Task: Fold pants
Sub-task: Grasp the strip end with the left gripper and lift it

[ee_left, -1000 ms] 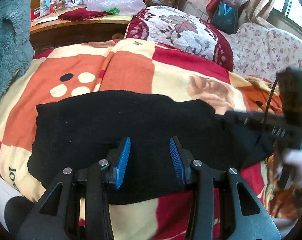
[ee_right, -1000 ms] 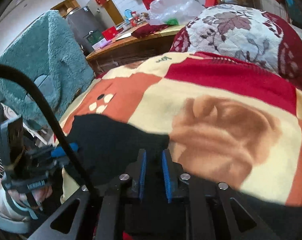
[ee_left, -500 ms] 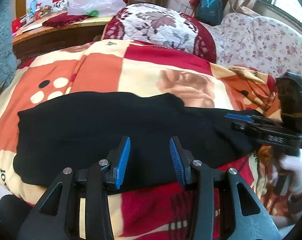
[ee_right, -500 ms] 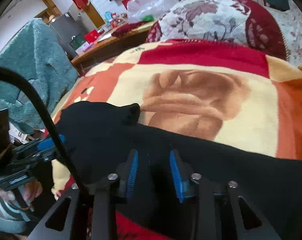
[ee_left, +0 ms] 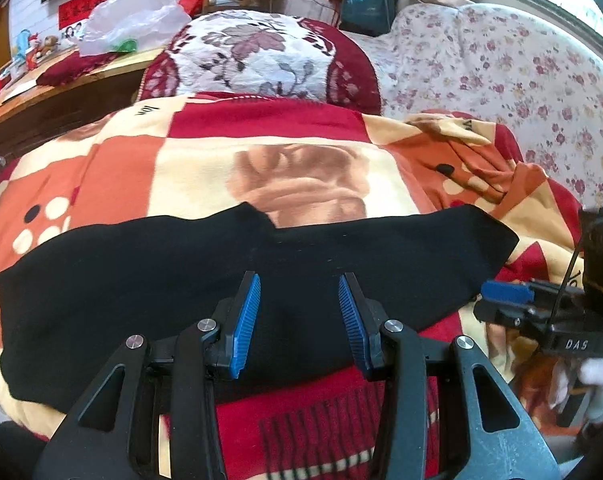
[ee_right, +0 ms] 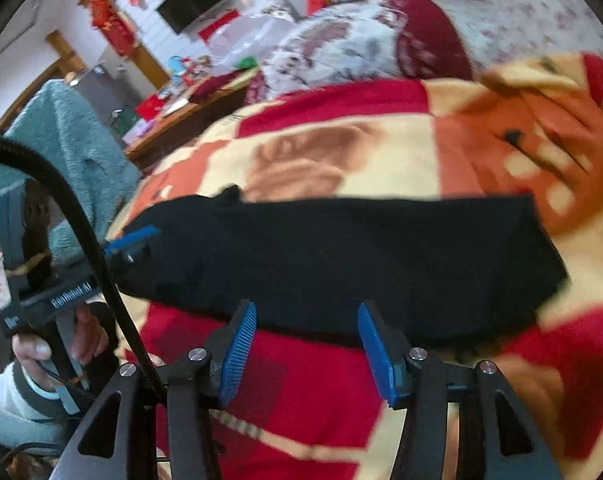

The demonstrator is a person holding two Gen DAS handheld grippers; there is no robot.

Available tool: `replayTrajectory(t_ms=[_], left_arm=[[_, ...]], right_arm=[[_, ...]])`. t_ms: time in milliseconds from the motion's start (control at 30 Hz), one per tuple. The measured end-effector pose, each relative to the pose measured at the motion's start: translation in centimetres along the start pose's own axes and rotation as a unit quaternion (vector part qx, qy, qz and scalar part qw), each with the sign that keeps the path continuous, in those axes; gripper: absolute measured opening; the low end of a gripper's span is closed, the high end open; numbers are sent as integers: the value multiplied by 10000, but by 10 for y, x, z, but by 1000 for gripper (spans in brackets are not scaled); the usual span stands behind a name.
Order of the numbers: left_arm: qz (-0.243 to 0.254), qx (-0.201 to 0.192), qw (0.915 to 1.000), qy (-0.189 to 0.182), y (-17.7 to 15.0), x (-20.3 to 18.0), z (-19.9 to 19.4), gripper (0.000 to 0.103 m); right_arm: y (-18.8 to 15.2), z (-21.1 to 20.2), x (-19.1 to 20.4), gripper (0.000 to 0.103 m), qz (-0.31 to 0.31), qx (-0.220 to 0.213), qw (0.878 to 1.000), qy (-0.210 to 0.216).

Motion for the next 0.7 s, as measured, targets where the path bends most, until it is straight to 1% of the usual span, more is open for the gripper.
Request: replayTrajectory(t_ms=[100, 167, 200, 233, 267, 367, 500, 600, 700], left_arm=[[44, 132, 9999, -37, 1, -6, 8, 40], [85, 243, 9996, -81, 0, -10, 14, 41], [93, 290, 9995, -105, 0, -12, 16, 47], [93, 326, 9993, -139, 0, -13, 19, 51], [86, 363, 9990, -225, 1, -16, 22, 57], [146, 404, 9986, -298, 6, -22, 27, 57], [334, 491, 9975, -378, 17, -35, 37, 57], [521, 548, 9960, -472, 25, -46, 45, 57], [722, 654, 9930, -663, 33, -56, 55, 57]], right_arm=[[-9, -4, -19, 54, 387, -43, 9992, 14], [-13, -4, -30, 64, 602, -99, 9981, -23], [-15, -3, -37, 72, 735, -102, 9972, -57], [-17, -3, -41, 73, 821, -95, 9965, -78], [-18, -2, -46, 73, 924, -75, 9956, -106], [-20, -4, -59, 73, 1173, -129, 9928, -217], [-15, -4, -69, 73, 1427, -239, 9894, -71], [-10, 1, -75, 73, 1539, -284, 9876, -117], [-7, 8, -84, 73, 1773, -341, 9835, -99]])
Point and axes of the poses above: each gripper's, at about its wrist camera, not at the fingertips, and z roughly the way its jaws point, x to its left, y to its top, the point moved 7 cm from there along z, roughly the way its jaws point, and after that the axes turned 6 degrees about x, right-handed, at the moved point
